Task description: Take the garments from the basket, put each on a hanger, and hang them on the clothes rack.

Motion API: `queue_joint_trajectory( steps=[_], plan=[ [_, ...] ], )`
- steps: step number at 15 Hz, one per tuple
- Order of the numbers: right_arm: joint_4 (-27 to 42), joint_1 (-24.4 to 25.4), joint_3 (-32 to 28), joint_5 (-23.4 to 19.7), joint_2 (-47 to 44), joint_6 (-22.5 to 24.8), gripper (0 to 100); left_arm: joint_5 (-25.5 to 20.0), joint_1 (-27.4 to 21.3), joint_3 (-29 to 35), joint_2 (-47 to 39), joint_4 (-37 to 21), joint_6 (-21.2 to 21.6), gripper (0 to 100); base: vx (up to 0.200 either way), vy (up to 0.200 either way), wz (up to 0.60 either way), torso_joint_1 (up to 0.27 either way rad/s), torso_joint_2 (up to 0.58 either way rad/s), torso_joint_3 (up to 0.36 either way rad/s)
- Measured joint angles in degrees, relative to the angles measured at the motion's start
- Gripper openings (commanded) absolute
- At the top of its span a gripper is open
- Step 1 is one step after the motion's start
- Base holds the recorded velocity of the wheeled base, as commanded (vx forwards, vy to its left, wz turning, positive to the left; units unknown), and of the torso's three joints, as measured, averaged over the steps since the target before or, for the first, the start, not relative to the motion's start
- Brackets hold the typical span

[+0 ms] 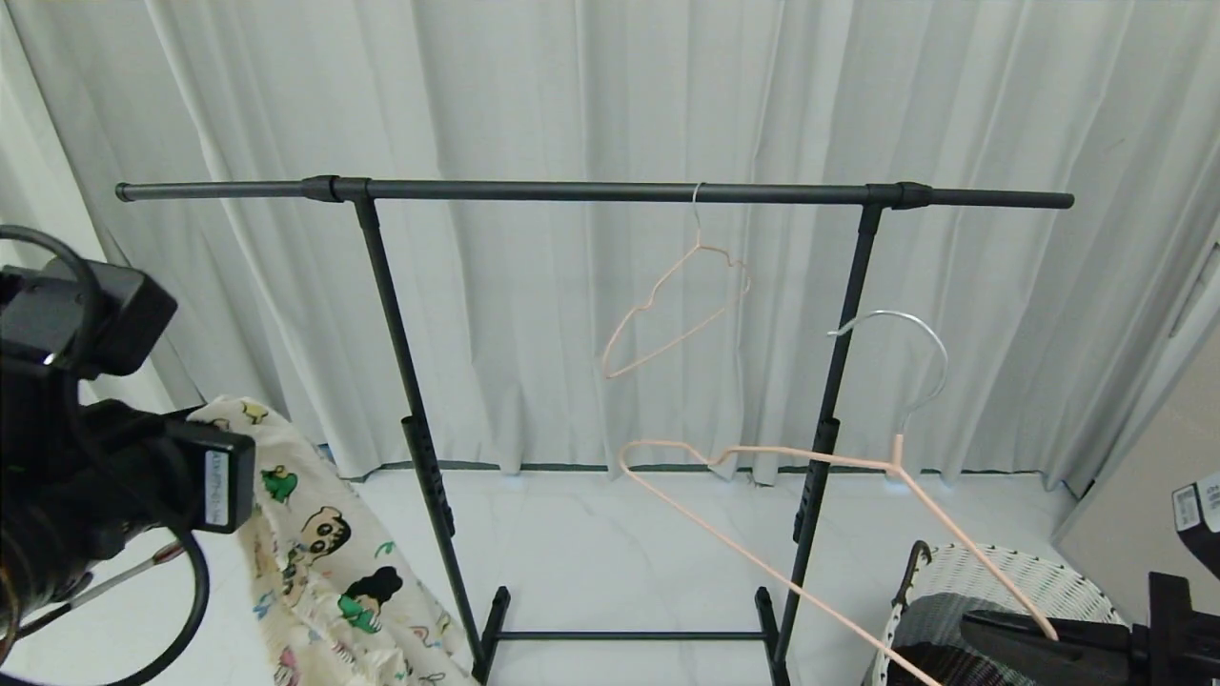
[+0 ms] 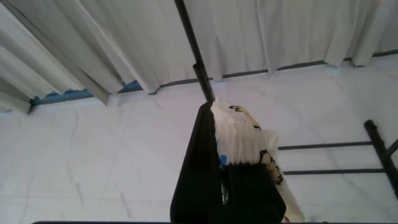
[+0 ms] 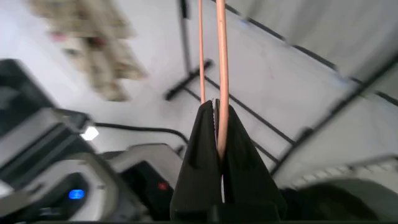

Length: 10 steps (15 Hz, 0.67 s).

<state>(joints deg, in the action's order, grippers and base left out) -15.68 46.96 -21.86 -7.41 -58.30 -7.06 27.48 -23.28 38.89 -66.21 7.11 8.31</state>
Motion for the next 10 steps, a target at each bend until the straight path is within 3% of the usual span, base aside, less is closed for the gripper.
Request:
queue_joint_trajectory(
  steps=[3, 6, 10],
  plan=[
    [-4.3, 5.3, -0.8, 0.0, -3.9, -2.4, 0, 1.2, -0.2, 5.3, -7.3, 0.0, -5.0, 0, 0.0, 0.0, 0.0, 0.0, 0.0, 0.0],
    [-8.5, 8.8, -4.5, 0.0, -10.1, -4.9, 0, 5.6, -1.7, 9.7, -14.5, 0.0, -12.9, 0, 0.0, 0.0, 0.0, 0.0, 0.0, 0.0],
    [-14.8, 11.8, -7.5, 0.0, -18.0, -6.1, 0, 8.5, -2.7, 13.1, -20.1, -0.1, -17.4, 0, 0.0, 0.0, 0.0, 0.0, 0.0, 0.0]
  ],
)
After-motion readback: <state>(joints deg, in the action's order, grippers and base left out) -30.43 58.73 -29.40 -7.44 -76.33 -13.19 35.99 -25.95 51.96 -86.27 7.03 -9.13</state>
